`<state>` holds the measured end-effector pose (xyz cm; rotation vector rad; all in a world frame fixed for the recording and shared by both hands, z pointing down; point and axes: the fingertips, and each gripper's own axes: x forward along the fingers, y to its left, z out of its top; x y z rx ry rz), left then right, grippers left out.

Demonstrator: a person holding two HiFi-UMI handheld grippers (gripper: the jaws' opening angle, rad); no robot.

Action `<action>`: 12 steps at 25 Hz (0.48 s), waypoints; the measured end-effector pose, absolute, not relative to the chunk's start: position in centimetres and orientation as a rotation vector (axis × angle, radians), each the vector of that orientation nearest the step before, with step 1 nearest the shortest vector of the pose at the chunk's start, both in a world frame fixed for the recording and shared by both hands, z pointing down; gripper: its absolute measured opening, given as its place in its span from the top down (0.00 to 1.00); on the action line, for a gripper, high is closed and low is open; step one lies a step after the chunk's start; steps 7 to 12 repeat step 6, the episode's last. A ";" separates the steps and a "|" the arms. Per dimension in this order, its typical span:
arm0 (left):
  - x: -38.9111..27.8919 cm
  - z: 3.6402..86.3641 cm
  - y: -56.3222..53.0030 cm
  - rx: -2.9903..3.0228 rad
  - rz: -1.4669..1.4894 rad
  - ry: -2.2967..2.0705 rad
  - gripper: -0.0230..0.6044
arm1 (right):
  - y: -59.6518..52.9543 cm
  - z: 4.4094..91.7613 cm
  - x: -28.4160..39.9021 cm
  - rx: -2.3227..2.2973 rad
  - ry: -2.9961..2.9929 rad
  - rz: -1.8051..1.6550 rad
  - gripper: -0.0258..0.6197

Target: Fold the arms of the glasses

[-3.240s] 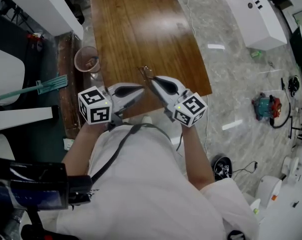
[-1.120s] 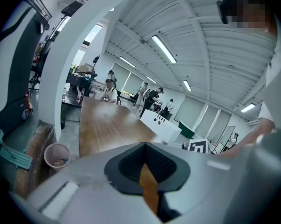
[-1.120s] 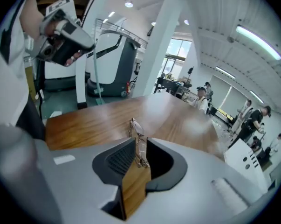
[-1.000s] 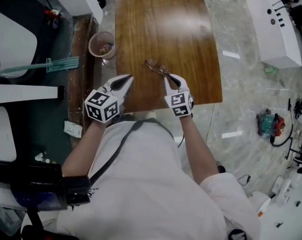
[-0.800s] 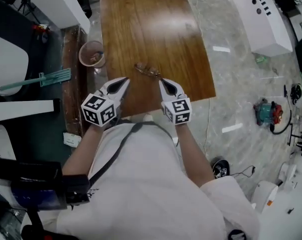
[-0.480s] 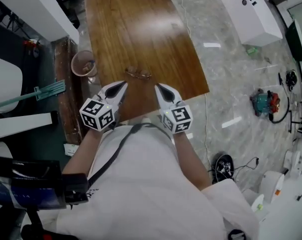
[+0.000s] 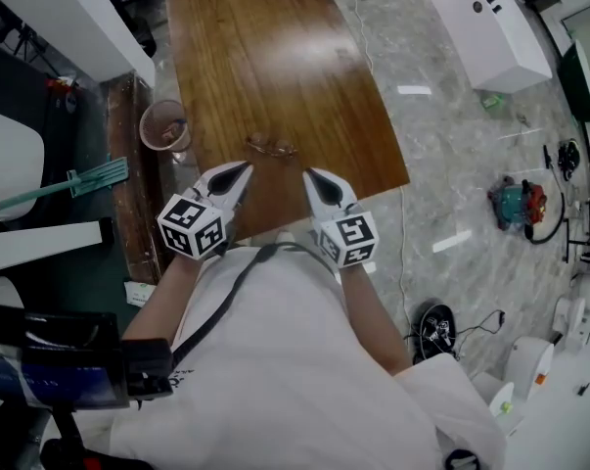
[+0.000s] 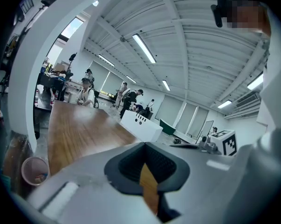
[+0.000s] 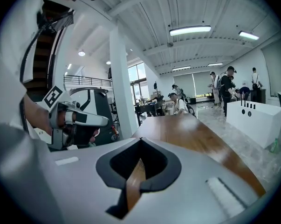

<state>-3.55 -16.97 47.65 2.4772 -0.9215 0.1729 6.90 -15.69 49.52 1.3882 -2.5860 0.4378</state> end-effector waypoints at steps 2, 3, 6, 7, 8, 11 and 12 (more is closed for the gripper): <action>-3.9 47.8 -17.1 2.470 0.173 -0.928 0.95 | -16.0 49.7 6.7 1.378 -2.581 0.432 0.95; -4.1 48.0 -17.2 2.466 0.173 -0.931 0.95 | -16.2 49.8 6.6 1.373 -2.578 0.430 0.95; -4.7 48.4 -17.5 2.453 0.174 -0.941 0.95 | -16.6 50.4 6.3 1.357 -2.564 0.428 0.95; -4.7 48.4 -17.5 2.453 0.174 -0.941 0.95 | -16.6 50.4 6.3 1.357 -2.564 0.428 0.95; -4.7 48.4 -17.5 2.453 0.174 -0.941 0.95 | -16.6 50.4 6.3 1.357 -2.564 0.428 0.95; -4.7 48.4 -17.5 2.453 0.174 -0.941 0.95 | -16.6 50.4 6.3 1.357 -2.564 0.428 0.95; -4.7 48.4 -17.5 2.453 0.174 -0.941 0.95 | -16.6 50.4 6.3 1.357 -2.564 0.428 0.95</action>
